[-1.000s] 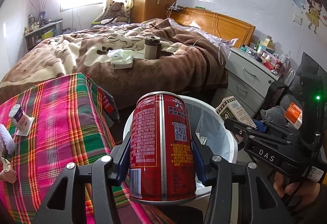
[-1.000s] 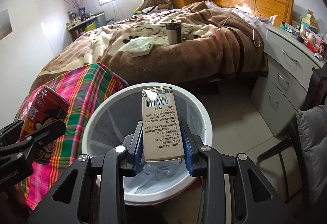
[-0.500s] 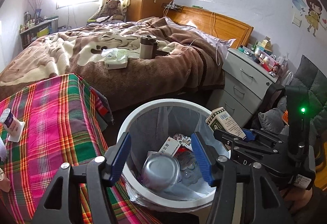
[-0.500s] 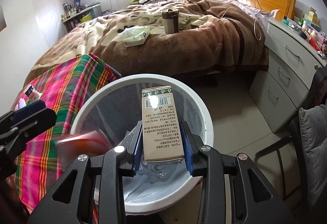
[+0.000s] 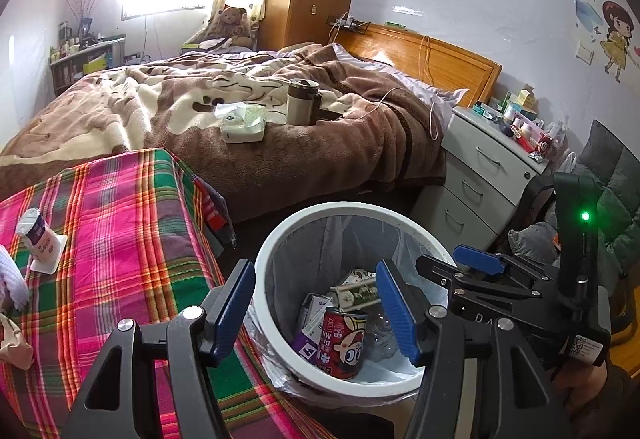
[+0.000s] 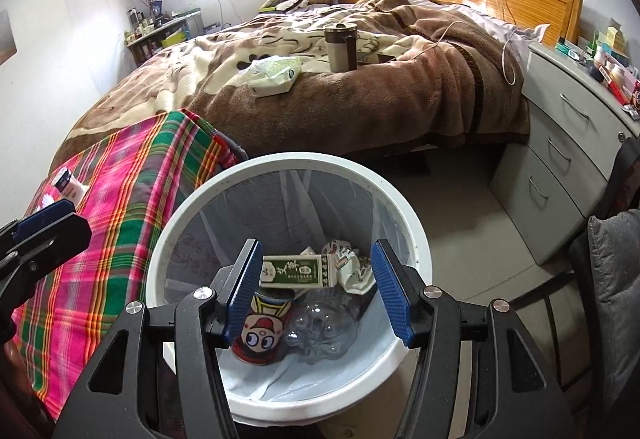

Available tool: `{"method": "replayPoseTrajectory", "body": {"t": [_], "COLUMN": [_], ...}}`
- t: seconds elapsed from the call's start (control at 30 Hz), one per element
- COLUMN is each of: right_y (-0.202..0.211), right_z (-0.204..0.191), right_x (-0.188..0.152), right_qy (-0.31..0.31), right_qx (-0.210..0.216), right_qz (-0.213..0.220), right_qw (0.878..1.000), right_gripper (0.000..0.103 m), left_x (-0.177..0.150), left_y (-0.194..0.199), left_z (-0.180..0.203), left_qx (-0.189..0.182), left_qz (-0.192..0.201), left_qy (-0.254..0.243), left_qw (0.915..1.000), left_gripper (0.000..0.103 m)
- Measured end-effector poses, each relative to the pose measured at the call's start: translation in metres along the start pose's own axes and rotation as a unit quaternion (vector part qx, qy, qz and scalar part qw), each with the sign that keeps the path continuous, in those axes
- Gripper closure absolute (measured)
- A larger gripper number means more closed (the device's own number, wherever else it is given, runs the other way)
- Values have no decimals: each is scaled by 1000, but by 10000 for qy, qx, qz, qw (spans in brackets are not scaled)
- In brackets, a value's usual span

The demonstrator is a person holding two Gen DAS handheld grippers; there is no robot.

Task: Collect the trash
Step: 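Open the left tool to drop the can while the right tool drops the beige box, then move both open tools back over the remaining items on the table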

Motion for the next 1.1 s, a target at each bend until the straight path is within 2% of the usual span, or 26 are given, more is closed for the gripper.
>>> {"method": "replayPoseTrajectory", "body": {"t": [0.43, 0.7, 0.77, 0.8, 1.1], "right_y": [6, 8, 8, 8, 0], "right_z": [-26, -61, -72, -80, -144], "right_x": [3, 8, 9, 9, 8], "right_qy": [104, 259, 326, 372, 780], "right_qx": [223, 583, 682, 772, 1230], "right_qz": [167, 382, 451, 476, 450], "right_qw": [9996, 9972, 9961, 9952, 9883], "right_gripper": [45, 43, 33, 32, 31], "left_x": [-5, -14, -18, -21, -42], "left_y": [31, 54, 61, 64, 95], "left_z": [-29, -80, -94, -102, -176], "left_qx": [274, 726, 851, 884, 1455], "left_qz": [206, 332, 360, 366, 443], "left_qy": [170, 516, 607, 650, 1115], "left_qw": [9993, 9955, 9939, 9933, 9821], "left_gripper": [41, 40, 40, 40, 39]}}
Point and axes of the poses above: each gripper's, at about its wrist camera, not at the fingertips, and y roughly against the way its jaws point, z to its right, x to its top, the point moved 10 cm from there along -y, roughly the way its jaws point, and after that the axes turned 4 degrees about -y, right-handed, at the moved point
